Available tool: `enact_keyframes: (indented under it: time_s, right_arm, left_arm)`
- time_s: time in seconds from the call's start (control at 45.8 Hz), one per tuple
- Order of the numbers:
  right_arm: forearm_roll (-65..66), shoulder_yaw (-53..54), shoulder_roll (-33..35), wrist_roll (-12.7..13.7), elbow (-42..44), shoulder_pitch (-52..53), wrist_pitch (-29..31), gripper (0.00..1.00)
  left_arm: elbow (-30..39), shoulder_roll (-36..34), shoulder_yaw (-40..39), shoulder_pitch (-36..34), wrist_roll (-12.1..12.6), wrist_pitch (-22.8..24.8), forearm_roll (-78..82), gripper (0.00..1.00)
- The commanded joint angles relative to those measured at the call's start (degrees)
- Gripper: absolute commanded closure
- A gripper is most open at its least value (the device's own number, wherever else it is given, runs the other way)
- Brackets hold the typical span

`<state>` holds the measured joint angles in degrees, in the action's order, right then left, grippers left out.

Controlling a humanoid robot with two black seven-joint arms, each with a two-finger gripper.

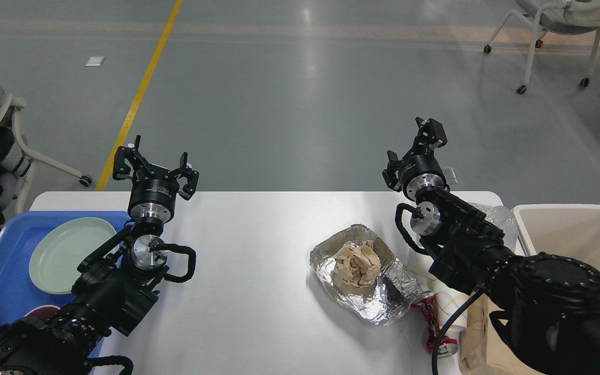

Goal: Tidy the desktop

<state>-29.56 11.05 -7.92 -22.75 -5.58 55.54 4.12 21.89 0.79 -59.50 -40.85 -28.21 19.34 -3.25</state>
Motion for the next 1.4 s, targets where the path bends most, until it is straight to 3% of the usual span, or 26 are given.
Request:
enact_keyframes:
  time_s: [0.0,0.175,0.35,0.721,0.896,1.093,1.377]
  right_arm:
    - [0.11,-0.32,0.09,4.11,0.13,0.27,-0.16,0.0]
    - [0.2,-0.41,0.18,13.95,0.57,2.47,-1.21,0.0]
    - [0.29,-0.32,0.09,20.81,0.22,5.9,-3.77,0.0]
    - [-0.24,-0.32,0.62,20.82,-0.84,10.47,-2.19,0.0]
    - [0.11,-4.36,4.75,20.82,-8.83,13.81,2.47,0.0]
    - [0.2,-22.45,8.79,20.73,-16.91,20.22,8.27,0.0]
    - [2.13,-50.31,14.85,20.64,-27.11,38.4,15.56,0.0]
  left_arm:
    - [0.0,0.0,0.0,0.07,0.0,0.0,0.0,0.0]
    - [0.0,0.0,0.0,0.07,0.0,0.0,0.0,0.0]
    - [0.0,0.0,0.0,0.07,0.0,0.0,0.0,0.0]
    - [0.0,0.0,0.0,0.07,0.0,0.0,0.0,0.0]
    - [0.08,0.0,0.0,0.07,0.0,0.0,0.0,0.0]
    - [0.0,0.0,0.0,0.07,0.0,0.0,0.0,0.0]
    - [0.0,0.0,0.0,0.07,0.0,0.0,0.0,0.0]
